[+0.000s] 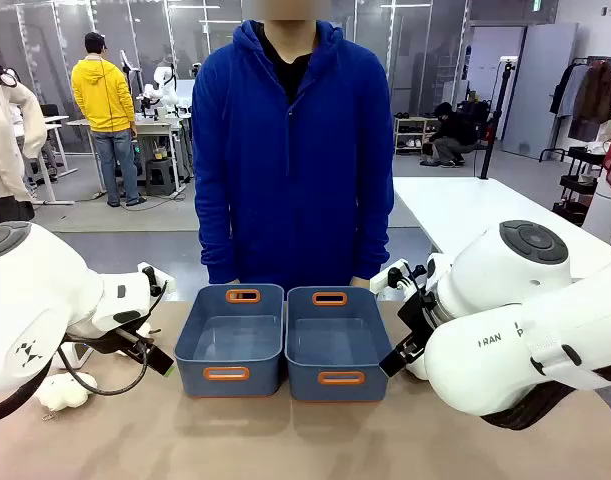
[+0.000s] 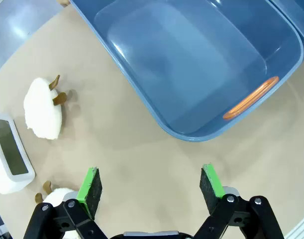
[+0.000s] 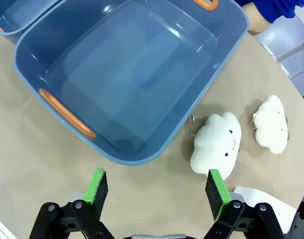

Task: Sort the digital clocks into the basket.
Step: Pick up the Digital clock from the table and place it into the empty Plastic storage basket.

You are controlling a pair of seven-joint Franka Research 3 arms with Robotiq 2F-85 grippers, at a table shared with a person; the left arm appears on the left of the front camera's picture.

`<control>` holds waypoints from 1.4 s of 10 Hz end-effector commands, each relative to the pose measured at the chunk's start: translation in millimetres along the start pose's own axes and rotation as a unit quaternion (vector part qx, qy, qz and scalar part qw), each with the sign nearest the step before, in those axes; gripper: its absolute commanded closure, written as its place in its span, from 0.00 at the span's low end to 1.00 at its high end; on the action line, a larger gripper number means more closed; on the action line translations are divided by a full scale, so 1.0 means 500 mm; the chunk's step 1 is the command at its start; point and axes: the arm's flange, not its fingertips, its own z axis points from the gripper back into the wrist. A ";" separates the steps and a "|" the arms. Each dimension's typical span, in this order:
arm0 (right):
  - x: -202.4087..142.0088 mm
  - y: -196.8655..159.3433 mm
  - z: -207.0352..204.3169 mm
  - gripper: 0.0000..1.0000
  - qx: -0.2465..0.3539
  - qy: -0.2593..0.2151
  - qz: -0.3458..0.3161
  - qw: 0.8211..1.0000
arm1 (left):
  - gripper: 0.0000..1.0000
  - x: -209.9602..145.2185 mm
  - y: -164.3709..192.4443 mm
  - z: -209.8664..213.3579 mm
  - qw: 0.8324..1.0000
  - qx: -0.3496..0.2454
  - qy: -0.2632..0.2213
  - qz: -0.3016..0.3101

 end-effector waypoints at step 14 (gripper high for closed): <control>0.052 -0.085 0.092 0.00 0.161 0.027 -0.063 0.985 | 0.00 0.092 0.085 0.154 0.980 -0.197 0.019 0.023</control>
